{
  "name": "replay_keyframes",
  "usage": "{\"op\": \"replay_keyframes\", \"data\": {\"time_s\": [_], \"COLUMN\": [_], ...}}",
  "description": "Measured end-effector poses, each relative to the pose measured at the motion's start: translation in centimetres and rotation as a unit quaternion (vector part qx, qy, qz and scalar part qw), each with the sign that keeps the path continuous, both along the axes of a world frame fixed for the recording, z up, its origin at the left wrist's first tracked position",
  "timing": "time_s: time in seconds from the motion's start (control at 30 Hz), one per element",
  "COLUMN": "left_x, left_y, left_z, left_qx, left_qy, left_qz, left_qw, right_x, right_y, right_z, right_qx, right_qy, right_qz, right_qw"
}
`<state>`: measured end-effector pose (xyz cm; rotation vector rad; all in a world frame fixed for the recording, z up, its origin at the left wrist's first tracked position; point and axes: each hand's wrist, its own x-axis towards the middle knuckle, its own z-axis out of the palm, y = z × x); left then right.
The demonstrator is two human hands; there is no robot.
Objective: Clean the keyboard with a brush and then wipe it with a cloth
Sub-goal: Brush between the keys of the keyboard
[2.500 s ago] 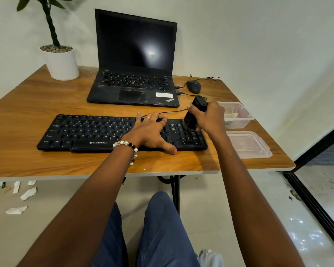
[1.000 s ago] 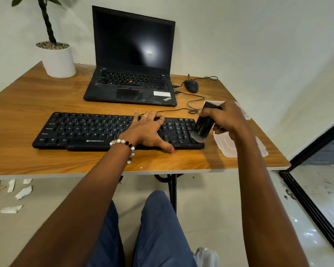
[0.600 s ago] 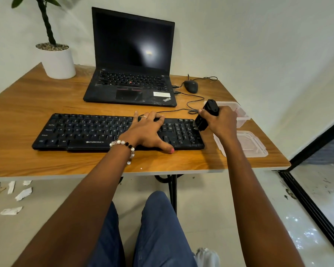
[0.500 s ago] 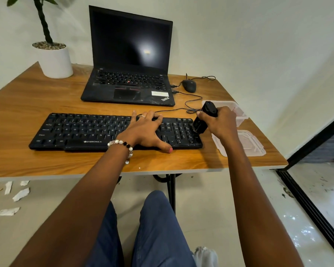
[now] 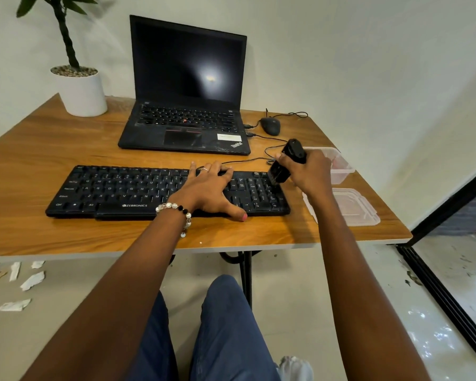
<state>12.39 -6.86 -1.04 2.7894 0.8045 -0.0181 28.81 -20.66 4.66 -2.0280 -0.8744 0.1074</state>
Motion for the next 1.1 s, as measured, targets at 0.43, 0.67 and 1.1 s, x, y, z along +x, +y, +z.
{"op": "replay_keyframes", "data": {"time_s": [0.43,0.67,1.1], "left_x": [-0.1,0.0,0.0], "left_y": [0.0,0.1,0.0], "left_z": [0.0,-0.2,-0.1], "left_qx": [0.0,0.001,0.004], "left_qy": [-0.007,-0.006,-0.004], "left_qz": [-0.005,-0.002,-0.004], "left_qw": [1.0,1.0,1.0], "right_x": [0.0,-0.9,-2.0], "right_y": [-0.3,1.3,1.9], "right_z": [1.3,-0.6,0.7], "right_qx": [-0.05,-0.062,0.004], "right_qy": [0.021,-0.03,0.01], "right_qz": [0.005,0.014,0.004], "right_qw": [0.999,0.997,1.0]}}
